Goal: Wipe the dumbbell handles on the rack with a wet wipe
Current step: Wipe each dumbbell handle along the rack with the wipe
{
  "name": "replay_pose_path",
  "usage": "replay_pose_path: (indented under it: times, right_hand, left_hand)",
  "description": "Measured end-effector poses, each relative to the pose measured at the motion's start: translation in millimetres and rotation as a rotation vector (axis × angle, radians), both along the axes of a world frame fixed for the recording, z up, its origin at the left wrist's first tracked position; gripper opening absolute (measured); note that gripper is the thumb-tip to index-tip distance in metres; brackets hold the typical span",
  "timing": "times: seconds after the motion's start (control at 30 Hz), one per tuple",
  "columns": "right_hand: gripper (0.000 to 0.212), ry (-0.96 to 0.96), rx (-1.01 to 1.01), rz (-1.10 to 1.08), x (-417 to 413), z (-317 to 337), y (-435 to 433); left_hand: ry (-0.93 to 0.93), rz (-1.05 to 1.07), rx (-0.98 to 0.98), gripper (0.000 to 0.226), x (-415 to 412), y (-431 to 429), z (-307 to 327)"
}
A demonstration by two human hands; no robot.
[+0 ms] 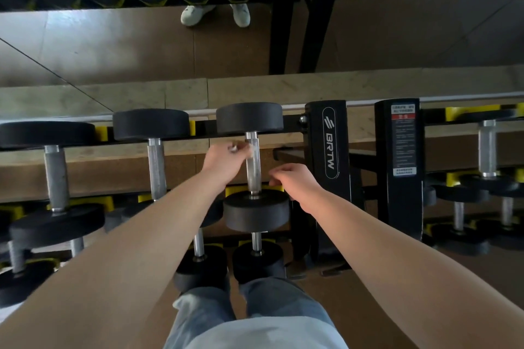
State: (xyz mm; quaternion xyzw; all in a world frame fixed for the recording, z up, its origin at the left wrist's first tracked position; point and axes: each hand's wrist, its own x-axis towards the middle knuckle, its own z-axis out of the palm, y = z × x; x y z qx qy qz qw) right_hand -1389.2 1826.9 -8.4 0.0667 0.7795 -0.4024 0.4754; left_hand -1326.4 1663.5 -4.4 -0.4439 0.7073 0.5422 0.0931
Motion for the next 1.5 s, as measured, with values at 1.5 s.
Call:
replay_pose_path:
  times: [1.5]
  right_hand:
    - [0.014, 0.057, 0.062, 0.089, -2.1, -6.7, -9.3]
  left_hand:
    - [-0.157, -0.237, 0.002, 0.013, 21.2, -4.3, -12.3]
